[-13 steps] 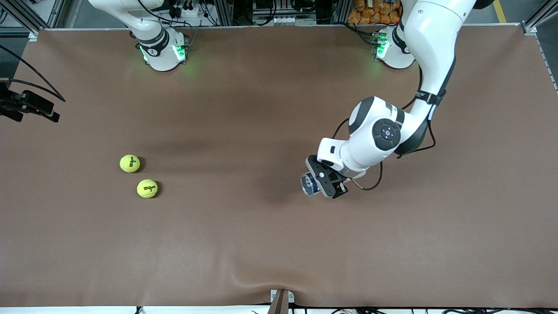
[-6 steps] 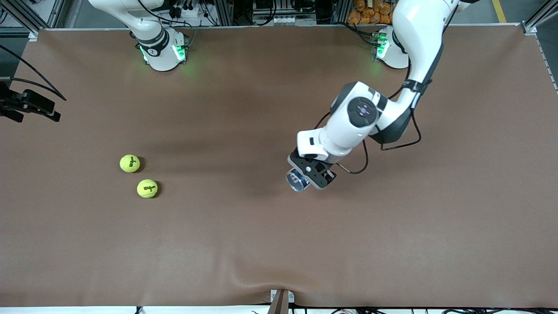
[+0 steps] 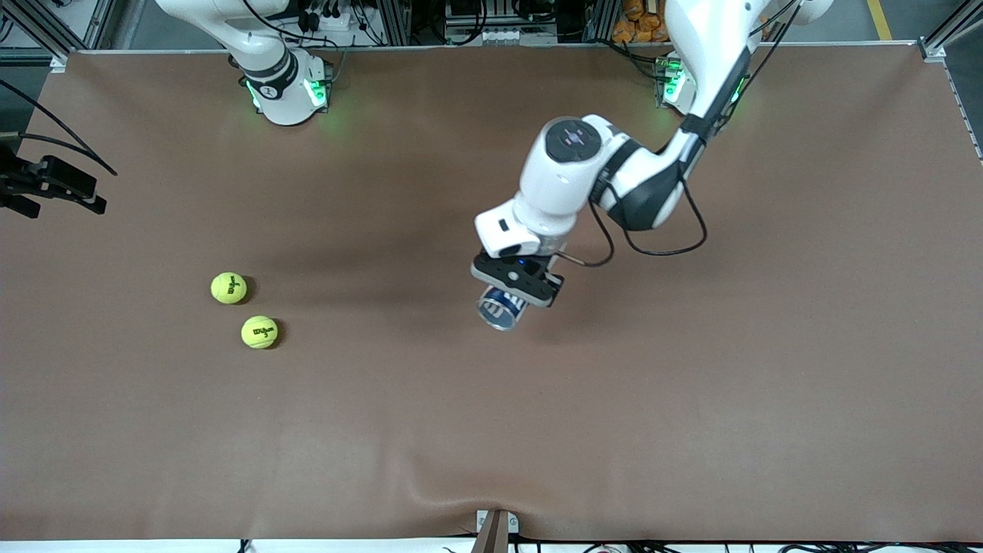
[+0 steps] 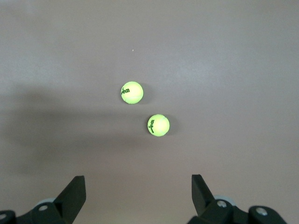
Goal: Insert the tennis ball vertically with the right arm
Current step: 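Hold the can upright with the left gripper while the right gripper grasps a ball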
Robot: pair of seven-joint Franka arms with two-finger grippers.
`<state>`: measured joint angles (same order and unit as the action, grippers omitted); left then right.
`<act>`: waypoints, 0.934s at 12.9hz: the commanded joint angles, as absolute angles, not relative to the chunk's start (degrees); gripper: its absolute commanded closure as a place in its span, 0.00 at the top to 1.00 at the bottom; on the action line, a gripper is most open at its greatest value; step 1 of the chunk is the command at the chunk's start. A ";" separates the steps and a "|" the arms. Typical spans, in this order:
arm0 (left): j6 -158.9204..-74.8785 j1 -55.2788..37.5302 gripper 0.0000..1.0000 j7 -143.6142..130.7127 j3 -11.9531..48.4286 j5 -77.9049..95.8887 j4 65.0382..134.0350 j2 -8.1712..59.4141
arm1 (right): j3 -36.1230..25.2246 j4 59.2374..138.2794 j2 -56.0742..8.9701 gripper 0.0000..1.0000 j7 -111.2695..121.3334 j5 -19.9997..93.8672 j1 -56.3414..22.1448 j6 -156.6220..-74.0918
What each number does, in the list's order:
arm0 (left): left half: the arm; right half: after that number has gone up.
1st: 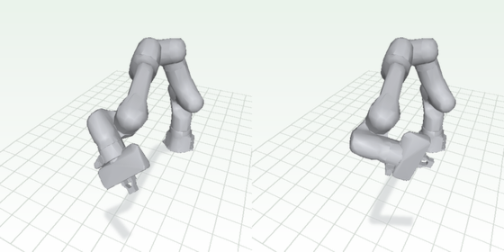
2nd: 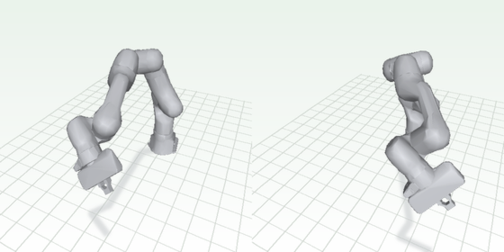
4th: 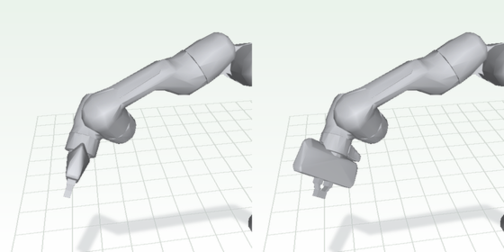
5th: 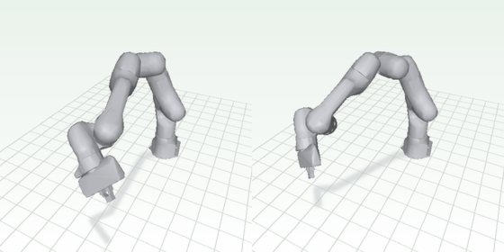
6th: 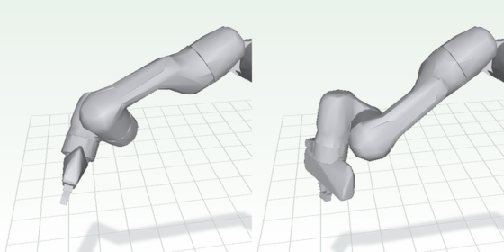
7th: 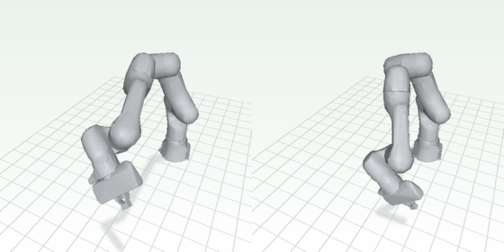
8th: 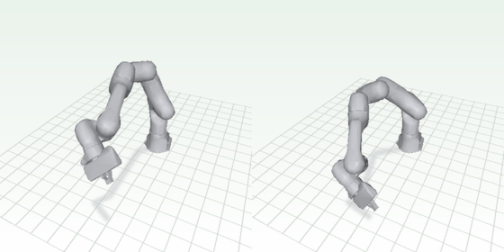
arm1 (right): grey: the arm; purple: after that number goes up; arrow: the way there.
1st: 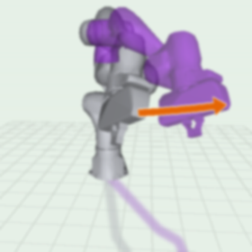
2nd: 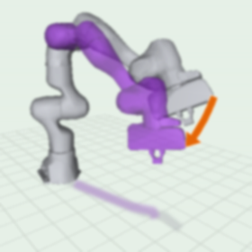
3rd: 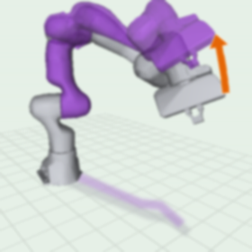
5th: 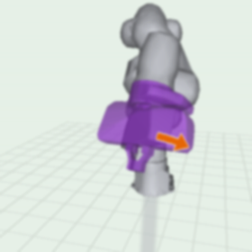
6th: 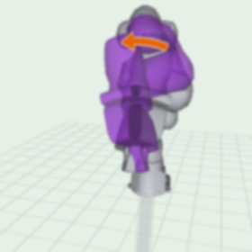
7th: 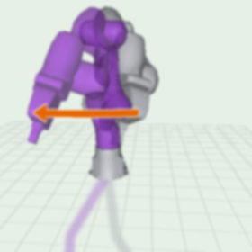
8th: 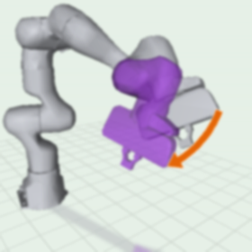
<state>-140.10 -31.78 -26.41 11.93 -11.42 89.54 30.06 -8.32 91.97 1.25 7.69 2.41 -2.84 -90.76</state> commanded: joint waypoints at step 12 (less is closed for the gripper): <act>-146.60 -38.84 0.63 -98.30 11.34 -72.02 86.04 34.36 | -8.09 98.16 -21.36 1.00 6.86 2.02 -8.17 -117.14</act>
